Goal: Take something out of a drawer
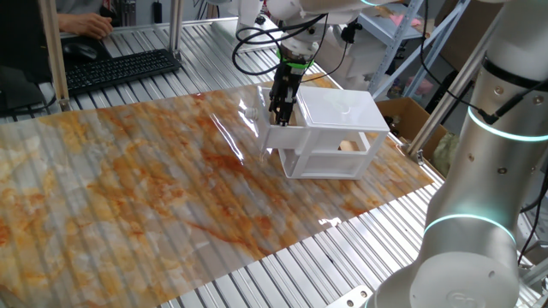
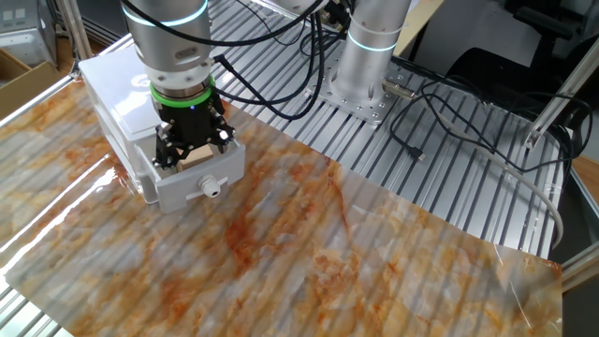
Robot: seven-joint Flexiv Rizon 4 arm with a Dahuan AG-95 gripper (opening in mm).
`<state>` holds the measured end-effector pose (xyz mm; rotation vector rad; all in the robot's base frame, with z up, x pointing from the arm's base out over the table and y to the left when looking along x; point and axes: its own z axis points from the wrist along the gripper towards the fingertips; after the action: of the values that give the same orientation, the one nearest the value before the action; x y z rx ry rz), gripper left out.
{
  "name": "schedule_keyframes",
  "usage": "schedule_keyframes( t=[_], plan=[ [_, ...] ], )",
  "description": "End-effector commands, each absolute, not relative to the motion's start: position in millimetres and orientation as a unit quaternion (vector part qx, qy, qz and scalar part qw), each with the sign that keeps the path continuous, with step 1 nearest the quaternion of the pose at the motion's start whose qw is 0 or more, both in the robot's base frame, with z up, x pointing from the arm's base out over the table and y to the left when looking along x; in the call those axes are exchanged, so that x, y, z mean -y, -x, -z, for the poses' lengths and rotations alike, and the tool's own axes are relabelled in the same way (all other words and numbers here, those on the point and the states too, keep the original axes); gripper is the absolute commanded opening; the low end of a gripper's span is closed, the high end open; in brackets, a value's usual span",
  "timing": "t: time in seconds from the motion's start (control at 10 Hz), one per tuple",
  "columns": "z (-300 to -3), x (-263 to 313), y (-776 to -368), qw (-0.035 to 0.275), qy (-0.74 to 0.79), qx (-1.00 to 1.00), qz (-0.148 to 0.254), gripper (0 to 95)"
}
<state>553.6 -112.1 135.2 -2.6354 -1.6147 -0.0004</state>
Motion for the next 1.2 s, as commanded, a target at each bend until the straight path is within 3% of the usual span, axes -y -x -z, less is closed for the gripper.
schedule_keyframes(
  t=[0.1,0.3,0.4,0.5,0.8,1.2],
  plan=[
    [-133.0,112.4,-554.3,0.024,0.852,0.523,0.002,76.0],
    [-132.9,112.6,-554.3,0.024,0.851,0.524,0.004,76.0],
    [-132.8,112.6,-554.4,0.024,0.849,0.528,0.004,57.0],
    [-132.8,112.6,-554.4,0.024,0.846,0.533,0.004,57.0],
    [-132.6,112.5,-554.3,0.024,0.834,0.551,0.001,0.0],
    [-132.9,112.6,-554.2,0.02,0.828,0.56,-0.005,0.0]
  ],
)
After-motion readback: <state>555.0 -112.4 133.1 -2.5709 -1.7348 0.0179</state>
